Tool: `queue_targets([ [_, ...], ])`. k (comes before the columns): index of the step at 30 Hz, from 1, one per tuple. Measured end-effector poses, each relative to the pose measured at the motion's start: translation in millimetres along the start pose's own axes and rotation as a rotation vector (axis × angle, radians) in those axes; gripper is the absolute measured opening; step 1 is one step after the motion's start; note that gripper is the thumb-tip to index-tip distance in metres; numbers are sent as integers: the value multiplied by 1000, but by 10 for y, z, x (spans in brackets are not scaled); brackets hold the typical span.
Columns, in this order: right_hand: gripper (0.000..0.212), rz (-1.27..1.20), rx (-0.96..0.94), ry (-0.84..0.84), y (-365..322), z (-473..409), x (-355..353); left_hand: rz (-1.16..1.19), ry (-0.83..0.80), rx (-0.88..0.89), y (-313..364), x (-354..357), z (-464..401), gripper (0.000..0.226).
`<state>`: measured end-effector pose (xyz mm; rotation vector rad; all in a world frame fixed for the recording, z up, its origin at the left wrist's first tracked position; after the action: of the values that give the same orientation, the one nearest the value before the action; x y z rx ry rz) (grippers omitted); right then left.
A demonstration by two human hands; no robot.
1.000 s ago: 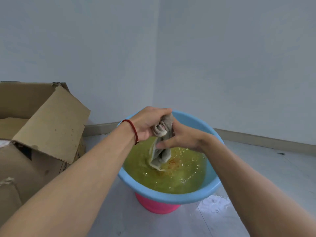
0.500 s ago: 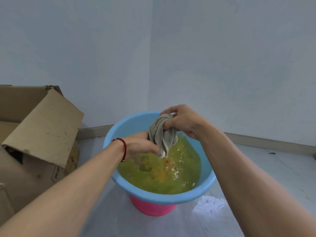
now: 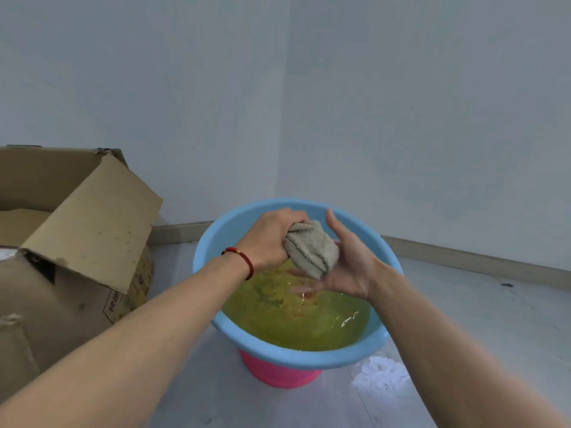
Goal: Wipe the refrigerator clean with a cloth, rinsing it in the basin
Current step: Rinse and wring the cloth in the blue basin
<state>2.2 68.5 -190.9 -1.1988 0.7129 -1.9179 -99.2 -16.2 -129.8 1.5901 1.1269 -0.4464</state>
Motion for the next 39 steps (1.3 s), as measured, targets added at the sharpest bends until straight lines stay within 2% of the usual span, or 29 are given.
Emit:
queue_targets([
  [2,90,10,90,-162,219,-60,168,-156,43,125,29,-1,38,11],
  [4,78,179,83,-160,241,-54,199,-280,33,167,-83,38,100,13],
  [6,56,524,46,-82,178,-46,209,-419,-56,157,-216,98,164,15],
  [8,33,1000,24,13,134,-105,219,-540,-218,35,-290,169,205,15],
  [10,26,1382,-4,145,85,-165,265,-547,-356,-127,-325,254,221,17],
  [13,25,1752,-71,270,5,-203,337,-404,-500,-365,-392,390,238,10],
  [16,32,1984,-218,319,-76,-142,379,123,-605,-631,-464,500,337,13],
  [18,30,2075,-306,366,-115,-98,366,463,-654,-693,-420,511,411,31],
  [20,29,2071,-374,372,-155,-76,347,617,-704,-742,-408,496,482,46],
  [22,31,2008,-412,332,-188,-72,348,607,-720,-785,-421,484,535,41],
  [24,46,1886,-317,246,-192,-85,349,522,-714,-804,-481,466,560,34],
  [26,58,1555,-167,185,-172,-53,308,447,-615,-746,-554,388,509,27],
  [29,42,865,-182,207,-183,53,190,353,-455,-552,-497,197,405,31],
  [30,39,694,-150,181,-153,56,150,309,-410,-487,-445,142,366,32],
  [32,44,506,-13,53,-26,53,181,161,-278,-395,-366,51,282,25],
  [34,43,524,29,-42,32,58,253,77,-175,-349,-341,-17,226,20],
  [35,36,620,-3,-46,-4,60,272,128,-197,-359,-352,-2,230,23],
  [37,18,897,-93,14,-136,67,292,353,-316,-431,-393,82,282,30],
  [39,15,1254,-159,121,-285,87,315,565,-444,-472,-385,156,335,29],
])
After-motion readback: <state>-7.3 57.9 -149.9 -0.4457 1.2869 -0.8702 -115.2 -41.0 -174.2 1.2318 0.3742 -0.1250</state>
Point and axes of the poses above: each hand's wrist, its own z-axis away from the middle knuckle, its own x-axis out of the palm, y = z × x, the point moved 6 cm from there along -z, towards the middle knuckle, and after that the axes turned 5 degrees about -y, right-handed, at the moved point
